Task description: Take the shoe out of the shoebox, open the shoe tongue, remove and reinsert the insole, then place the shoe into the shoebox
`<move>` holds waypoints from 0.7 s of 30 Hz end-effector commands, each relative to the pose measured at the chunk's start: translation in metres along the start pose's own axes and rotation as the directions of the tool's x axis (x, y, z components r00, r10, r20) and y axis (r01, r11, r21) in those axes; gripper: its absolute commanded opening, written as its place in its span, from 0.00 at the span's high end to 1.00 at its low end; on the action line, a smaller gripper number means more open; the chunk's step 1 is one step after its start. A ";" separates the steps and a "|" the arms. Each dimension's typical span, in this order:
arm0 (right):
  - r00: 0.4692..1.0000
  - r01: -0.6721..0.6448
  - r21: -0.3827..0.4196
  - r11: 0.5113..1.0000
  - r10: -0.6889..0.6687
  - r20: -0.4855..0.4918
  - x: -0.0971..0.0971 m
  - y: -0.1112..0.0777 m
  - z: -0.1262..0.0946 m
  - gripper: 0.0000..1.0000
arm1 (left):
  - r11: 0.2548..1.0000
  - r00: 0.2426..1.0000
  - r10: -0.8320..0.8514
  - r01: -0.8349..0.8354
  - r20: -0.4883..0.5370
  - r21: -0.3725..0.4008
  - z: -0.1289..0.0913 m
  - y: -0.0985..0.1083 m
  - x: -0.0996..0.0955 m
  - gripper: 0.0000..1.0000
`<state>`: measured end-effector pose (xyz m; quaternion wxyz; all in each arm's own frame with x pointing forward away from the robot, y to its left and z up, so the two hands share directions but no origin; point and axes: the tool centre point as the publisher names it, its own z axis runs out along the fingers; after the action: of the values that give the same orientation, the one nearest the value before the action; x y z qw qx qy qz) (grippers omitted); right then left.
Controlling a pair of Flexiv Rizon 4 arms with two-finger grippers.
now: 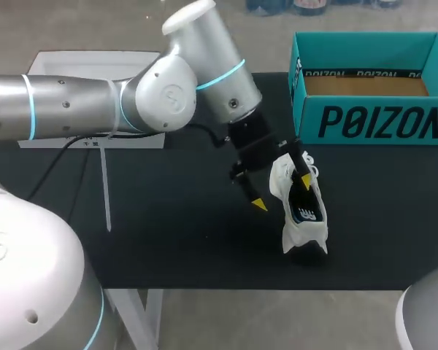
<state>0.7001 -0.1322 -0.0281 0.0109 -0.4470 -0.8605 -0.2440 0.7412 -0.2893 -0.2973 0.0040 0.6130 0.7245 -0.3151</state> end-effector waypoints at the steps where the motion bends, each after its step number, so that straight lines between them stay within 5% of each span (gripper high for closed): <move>1: 1.000 -0.001 0.006 1.000 0.001 -0.002 -0.002 0.003 0.000 0.00 | 1.000 0.999 0.000 0.000 -0.034 -0.004 0.000 0.000 -0.002 0.00; 9: 1.000 -0.001 0.006 1.000 0.001 -0.002 -0.002 0.003 0.000 0.00 | 1.000 0.952 0.012 -0.018 -0.305 -0.016 0.023 0.005 -0.022 0.00; 15: 1.000 -0.001 0.006 1.000 0.001 -0.002 -0.002 0.003 0.000 0.00 | 0.998 0.952 0.052 -0.061 -0.301 -0.019 0.036 0.007 -0.022 0.00; 16: 1.000 -0.001 0.006 1.000 0.001 -0.002 -0.002 0.003 0.000 0.00 | 0.998 0.956 0.051 -0.060 -0.288 -0.022 0.036 0.008 -0.022 0.55; 17: 1.000 -0.001 0.006 1.000 0.001 -0.002 -0.002 0.003 0.000 0.00 | 0.998 0.956 0.045 -0.056 -0.288 -0.030 0.037 0.009 -0.022 0.90; 18: 1.000 -0.001 0.006 1.000 0.001 -0.002 -0.002 0.003 0.000 0.00 | 0.998 0.953 0.051 -0.062 -0.300 -0.026 0.039 0.010 -0.021 1.00; 21: 1.000 -0.001 0.006 1.000 0.001 -0.002 -0.002 0.003 0.000 0.00 | 0.997 0.946 0.050 -0.065 -0.319 -0.037 0.042 0.012 -0.021 1.00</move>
<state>0.7001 -0.1322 -0.0281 0.0109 -0.4470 -0.8606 -0.2439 0.7402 -0.3226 -0.3257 -0.0689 0.6718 0.7043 -0.2191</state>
